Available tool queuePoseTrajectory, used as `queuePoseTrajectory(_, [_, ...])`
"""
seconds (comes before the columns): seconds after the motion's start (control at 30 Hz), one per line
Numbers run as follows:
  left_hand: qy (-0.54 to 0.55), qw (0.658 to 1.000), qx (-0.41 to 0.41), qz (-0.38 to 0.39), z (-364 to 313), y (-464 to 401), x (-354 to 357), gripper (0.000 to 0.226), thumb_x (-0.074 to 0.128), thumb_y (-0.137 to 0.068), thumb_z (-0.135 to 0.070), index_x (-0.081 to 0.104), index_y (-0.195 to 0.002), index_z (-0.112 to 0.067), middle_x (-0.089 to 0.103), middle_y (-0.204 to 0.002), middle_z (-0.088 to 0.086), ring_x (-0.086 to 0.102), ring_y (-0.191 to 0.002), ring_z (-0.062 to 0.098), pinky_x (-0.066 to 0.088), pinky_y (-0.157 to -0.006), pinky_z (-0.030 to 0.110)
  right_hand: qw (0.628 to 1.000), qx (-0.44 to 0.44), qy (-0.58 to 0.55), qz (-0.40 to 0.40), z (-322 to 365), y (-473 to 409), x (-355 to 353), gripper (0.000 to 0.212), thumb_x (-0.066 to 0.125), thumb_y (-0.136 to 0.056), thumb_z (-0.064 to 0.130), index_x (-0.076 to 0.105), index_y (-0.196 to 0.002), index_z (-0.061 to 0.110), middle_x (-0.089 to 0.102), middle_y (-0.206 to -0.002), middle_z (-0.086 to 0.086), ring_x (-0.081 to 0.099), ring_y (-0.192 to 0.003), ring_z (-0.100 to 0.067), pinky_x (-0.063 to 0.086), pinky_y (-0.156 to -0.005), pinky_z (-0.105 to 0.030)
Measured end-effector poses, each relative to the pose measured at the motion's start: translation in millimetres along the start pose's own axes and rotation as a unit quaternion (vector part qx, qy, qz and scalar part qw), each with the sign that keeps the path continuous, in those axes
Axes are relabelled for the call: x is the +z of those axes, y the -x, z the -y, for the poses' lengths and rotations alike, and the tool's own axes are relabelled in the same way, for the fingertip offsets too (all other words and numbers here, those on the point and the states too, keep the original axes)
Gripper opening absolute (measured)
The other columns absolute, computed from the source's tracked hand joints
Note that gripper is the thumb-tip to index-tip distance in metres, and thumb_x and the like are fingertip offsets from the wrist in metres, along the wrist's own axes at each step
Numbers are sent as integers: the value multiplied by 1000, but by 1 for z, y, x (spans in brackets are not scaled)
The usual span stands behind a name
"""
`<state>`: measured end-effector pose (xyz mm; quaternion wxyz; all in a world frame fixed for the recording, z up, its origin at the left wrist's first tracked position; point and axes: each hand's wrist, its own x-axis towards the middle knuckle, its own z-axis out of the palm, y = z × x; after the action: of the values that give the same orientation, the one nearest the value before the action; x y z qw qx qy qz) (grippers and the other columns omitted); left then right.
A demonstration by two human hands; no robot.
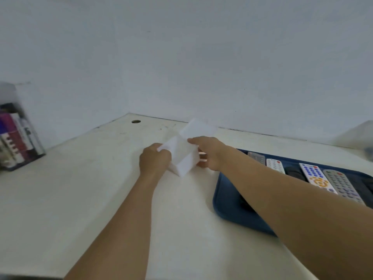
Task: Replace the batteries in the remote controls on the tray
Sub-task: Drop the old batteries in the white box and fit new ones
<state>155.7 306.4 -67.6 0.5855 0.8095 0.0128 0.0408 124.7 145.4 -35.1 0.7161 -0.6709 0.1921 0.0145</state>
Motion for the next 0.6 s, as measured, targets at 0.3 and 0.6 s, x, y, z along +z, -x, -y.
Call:
queuePoseTrajectory(0.3, [-7,996,-1,91,-6,12,20,69,22,-99,-70,67,-90,-18,68,-102,5,63,-101,27,48,-99,42,810,-173,524,201,8,37,-54,93,67,-78,69,24,-155,40,24,-160,18,23,-145,-4,16,-121,-31])
queuePoseTrajectory(0.6, [68,965,154,203,-3,29,25,40,43,-106,-8,56,-142,-19,54,-144,-3,48,-128,6,38,-96,5,663,-234,701,121,-3,62,-29,70,25,-104,51,4,-160,16,1,-168,1,8,-154,-17,16,-124,-43])
